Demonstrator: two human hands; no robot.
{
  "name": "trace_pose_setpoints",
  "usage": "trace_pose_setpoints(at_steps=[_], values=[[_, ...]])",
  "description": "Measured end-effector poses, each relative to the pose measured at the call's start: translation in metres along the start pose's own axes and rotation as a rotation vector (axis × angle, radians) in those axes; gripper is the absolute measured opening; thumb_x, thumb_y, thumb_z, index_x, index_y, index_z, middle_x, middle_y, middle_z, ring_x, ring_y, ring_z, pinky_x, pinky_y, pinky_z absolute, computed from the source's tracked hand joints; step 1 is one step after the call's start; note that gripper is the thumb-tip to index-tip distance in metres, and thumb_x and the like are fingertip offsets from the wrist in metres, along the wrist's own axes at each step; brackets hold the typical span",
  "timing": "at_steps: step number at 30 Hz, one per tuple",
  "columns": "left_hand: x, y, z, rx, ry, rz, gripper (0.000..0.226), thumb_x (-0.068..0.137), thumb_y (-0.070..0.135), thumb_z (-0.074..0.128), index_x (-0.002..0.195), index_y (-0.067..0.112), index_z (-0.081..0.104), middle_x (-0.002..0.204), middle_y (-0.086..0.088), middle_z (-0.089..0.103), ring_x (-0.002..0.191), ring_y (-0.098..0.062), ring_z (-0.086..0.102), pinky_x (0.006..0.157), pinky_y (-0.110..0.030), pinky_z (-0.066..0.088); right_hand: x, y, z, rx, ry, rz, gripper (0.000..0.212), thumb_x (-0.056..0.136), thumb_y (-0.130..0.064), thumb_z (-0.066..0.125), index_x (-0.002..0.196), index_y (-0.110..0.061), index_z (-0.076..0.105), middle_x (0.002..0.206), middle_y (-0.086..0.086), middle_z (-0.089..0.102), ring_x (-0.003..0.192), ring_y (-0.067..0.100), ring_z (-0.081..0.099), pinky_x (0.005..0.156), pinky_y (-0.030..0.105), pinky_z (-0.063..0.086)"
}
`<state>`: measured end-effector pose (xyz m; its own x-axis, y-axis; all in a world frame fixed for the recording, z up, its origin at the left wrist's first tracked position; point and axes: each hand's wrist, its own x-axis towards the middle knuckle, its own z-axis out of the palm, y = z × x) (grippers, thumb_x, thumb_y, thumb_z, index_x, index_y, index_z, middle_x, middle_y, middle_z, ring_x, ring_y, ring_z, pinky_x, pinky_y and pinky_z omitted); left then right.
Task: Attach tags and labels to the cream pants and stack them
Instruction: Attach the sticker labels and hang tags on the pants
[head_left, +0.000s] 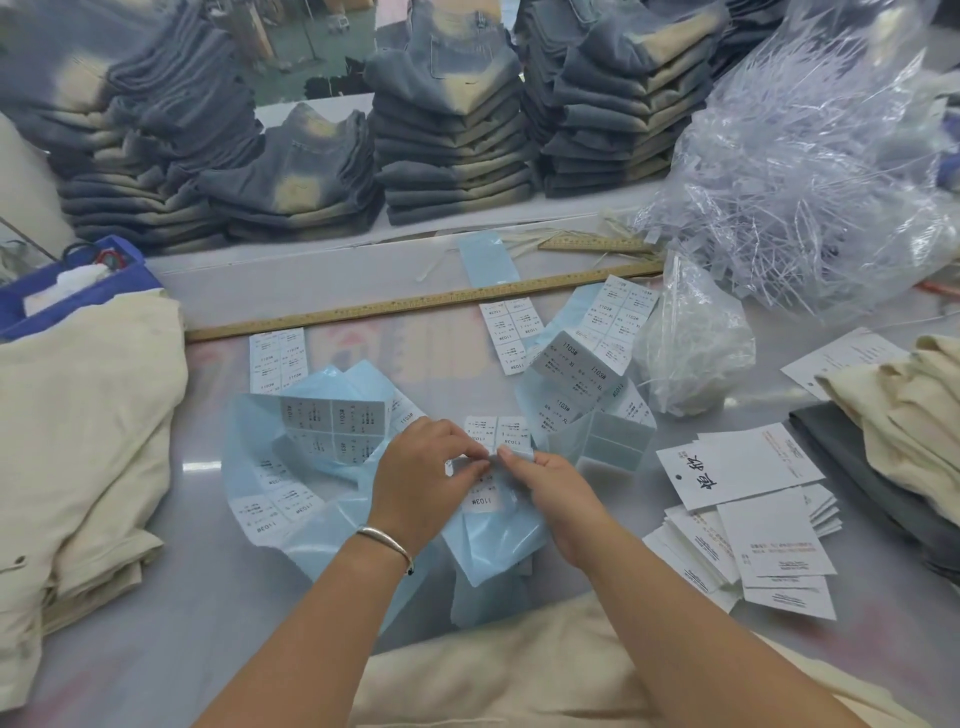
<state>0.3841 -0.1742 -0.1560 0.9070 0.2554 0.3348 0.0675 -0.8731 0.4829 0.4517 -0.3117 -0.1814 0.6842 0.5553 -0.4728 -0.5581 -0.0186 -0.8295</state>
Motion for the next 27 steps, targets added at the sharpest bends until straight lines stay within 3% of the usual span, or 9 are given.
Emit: trace_pose_setpoints(at_steps=[5,9,14,16,19,21,25,27], values=[[0.0,-0.005,0.001,0.037,0.059,0.093,0.01,0.07,0.014,0.085,0.073,0.018,0.077,0.073,0.006,0.067,0.07,-0.019,0.06,0.064,-0.03,0.048,0.003,-0.002,0.004,-0.022,0.052,-0.005,0.019,0.093,-0.023,0.061,0.098,-0.009,0.073,0.099,0.014,0.074,0.093,0.028,0.07,0.089,0.039,0.054],[0.0,-0.011,0.003,0.064,0.153,0.186,0.008,0.07,0.012,0.084,0.073,0.016,0.077,0.077,0.004,0.068,0.072,-0.02,0.06,0.062,-0.029,0.049,0.006,-0.003,0.006,-0.033,0.067,0.013,0.015,0.093,-0.025,0.062,0.091,-0.014,0.072,0.088,0.008,0.075,0.081,0.022,0.071,0.081,0.034,0.055],[-0.004,-0.016,0.001,0.087,0.239,0.297,0.006,0.079,0.014,0.075,0.073,0.014,0.077,0.102,-0.004,0.069,0.095,-0.021,0.054,0.075,-0.029,0.051,0.012,-0.006,0.008,0.0,0.093,0.051,0.018,0.093,-0.028,0.061,0.099,-0.014,0.071,0.087,0.005,0.075,0.078,0.019,0.071,0.07,0.028,0.056],[-0.005,-0.012,-0.005,0.059,0.253,0.266,0.006,0.08,0.014,0.076,0.074,0.012,0.076,0.108,-0.005,0.068,0.099,-0.023,0.054,0.081,-0.035,0.051,0.018,-0.007,0.011,-0.003,0.117,0.071,0.026,0.093,-0.031,0.061,0.108,-0.011,0.067,0.097,0.008,0.074,0.084,0.022,0.071,0.073,0.03,0.056],[-0.009,-0.004,-0.025,-0.053,0.353,0.153,0.004,0.08,0.015,0.075,0.078,0.012,0.074,0.109,-0.003,0.065,0.102,-0.022,0.055,0.09,-0.03,0.047,0.034,-0.01,0.02,-0.006,0.207,0.043,0.033,0.094,-0.038,0.058,0.114,-0.011,0.061,0.107,0.007,0.068,0.095,0.025,0.067,0.083,0.036,0.054],[-0.015,0.001,-0.042,-0.126,0.471,0.058,0.003,0.081,0.016,0.075,0.08,0.015,0.072,0.108,-0.001,0.065,0.104,-0.018,0.057,0.094,-0.024,0.042,0.045,-0.014,0.027,0.002,0.303,0.014,0.032,0.095,-0.042,0.054,0.112,-0.014,0.057,0.105,0.004,0.064,0.09,0.022,0.063,0.079,0.034,0.052],[-0.034,0.016,-0.058,-0.435,0.6,-0.372,0.019,0.08,0.018,0.078,0.075,0.035,0.072,0.095,0.012,0.068,0.09,-0.007,0.064,0.076,-0.02,0.05,0.041,-0.021,0.034,0.105,0.267,0.076,0.039,0.096,-0.05,0.049,0.098,-0.012,0.059,0.083,0.008,0.066,0.064,0.019,0.061,0.052,0.028,0.049],[-0.04,0.027,-0.053,-0.766,0.603,-0.62,0.019,0.078,0.013,0.078,0.071,0.03,0.075,0.078,0.012,0.072,0.073,-0.002,0.064,0.066,-0.014,0.051,0.024,-0.02,0.034,0.064,0.194,0.081,0.046,0.094,-0.055,0.047,0.096,-0.01,0.059,0.083,0.011,0.069,0.067,0.021,0.065,0.057,0.029,0.054]])
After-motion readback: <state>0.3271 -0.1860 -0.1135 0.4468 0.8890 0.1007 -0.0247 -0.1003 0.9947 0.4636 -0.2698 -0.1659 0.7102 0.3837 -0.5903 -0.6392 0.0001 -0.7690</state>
